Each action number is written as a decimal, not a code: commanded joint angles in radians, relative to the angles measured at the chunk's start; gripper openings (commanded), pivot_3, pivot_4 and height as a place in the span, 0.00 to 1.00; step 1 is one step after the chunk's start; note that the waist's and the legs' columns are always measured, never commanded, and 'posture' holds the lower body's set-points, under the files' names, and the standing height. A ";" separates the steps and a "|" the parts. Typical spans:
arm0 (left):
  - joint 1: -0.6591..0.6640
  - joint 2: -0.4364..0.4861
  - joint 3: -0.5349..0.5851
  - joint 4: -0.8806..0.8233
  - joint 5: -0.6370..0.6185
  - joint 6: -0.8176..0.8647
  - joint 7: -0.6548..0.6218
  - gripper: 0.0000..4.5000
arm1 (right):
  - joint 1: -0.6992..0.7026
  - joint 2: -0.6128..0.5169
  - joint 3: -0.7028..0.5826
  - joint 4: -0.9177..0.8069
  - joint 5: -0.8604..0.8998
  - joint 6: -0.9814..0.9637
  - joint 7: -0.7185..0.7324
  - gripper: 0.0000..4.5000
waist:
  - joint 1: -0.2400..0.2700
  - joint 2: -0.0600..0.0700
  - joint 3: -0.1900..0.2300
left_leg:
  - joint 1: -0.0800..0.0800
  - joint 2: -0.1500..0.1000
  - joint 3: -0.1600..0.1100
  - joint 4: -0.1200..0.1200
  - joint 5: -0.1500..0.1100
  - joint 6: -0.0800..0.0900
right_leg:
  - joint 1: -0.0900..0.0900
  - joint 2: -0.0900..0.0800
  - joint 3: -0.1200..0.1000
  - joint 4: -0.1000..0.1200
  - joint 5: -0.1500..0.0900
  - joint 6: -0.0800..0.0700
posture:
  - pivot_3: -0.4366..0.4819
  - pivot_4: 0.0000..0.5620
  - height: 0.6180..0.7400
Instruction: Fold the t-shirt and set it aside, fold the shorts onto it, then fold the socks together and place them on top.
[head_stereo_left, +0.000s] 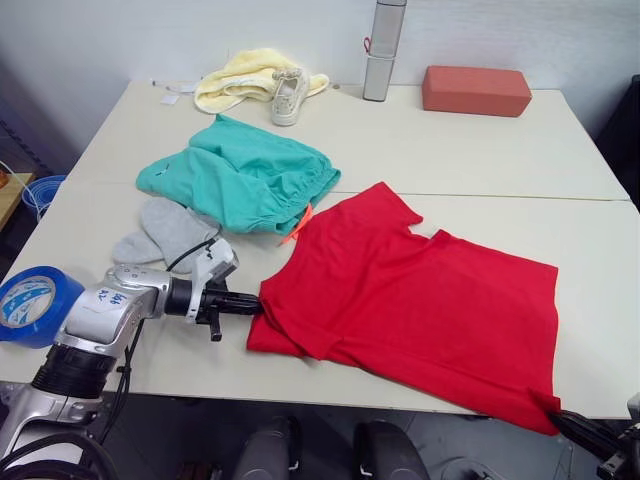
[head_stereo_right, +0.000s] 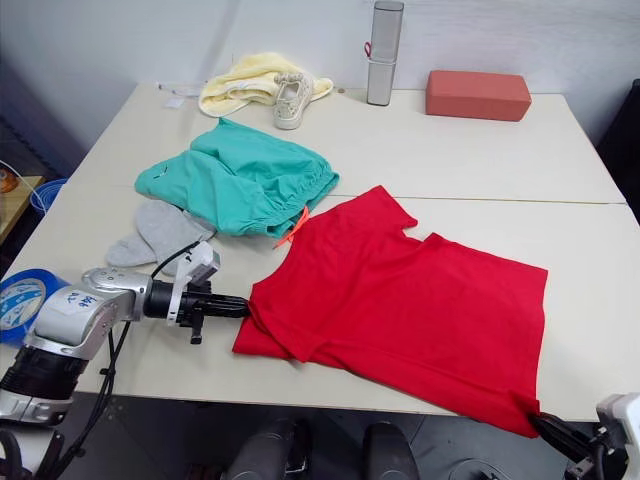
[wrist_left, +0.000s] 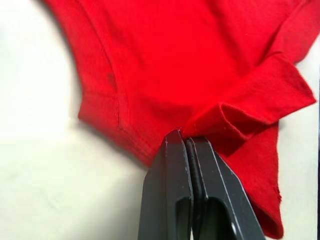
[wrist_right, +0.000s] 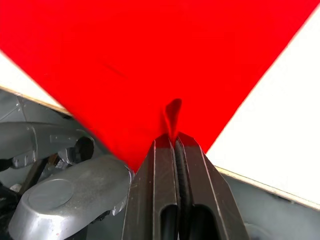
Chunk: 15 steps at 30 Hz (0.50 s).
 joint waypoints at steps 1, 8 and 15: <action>-0.014 -0.026 0.036 -0.012 0.001 0.011 0.053 0.00 | -0.038 0.010 -0.019 -0.019 0.004 0.031 -0.032 0.01 | 0.000 0.000 0.000 | 0.000 0.000 0.000 0.000 0.000 0.000 | 0.000 0.000 0.000 0.000 0.000 0.000 | 0.48 0.27 1.00; -0.036 -0.055 0.051 0.020 0.000 0.024 0.100 0.00 | -0.100 0.025 -0.022 -0.018 0.007 0.066 -0.059 0.01 | 0.002 -0.001 0.000 | 0.000 -0.001 0.000 0.001 0.001 0.000 | 0.000 0.000 -0.001 0.003 0.000 0.000 | 0.48 0.27 1.00; 0.023 -0.062 0.113 0.001 0.030 -0.169 0.108 0.41 | -0.112 0.056 -0.090 -0.037 0.021 -0.019 0.006 0.44 | 0.000 -0.001 0.000 | 0.000 -0.001 0.001 0.001 0.001 0.000 | 0.000 0.000 0.000 0.003 0.000 0.001 | 0.48 0.27 1.00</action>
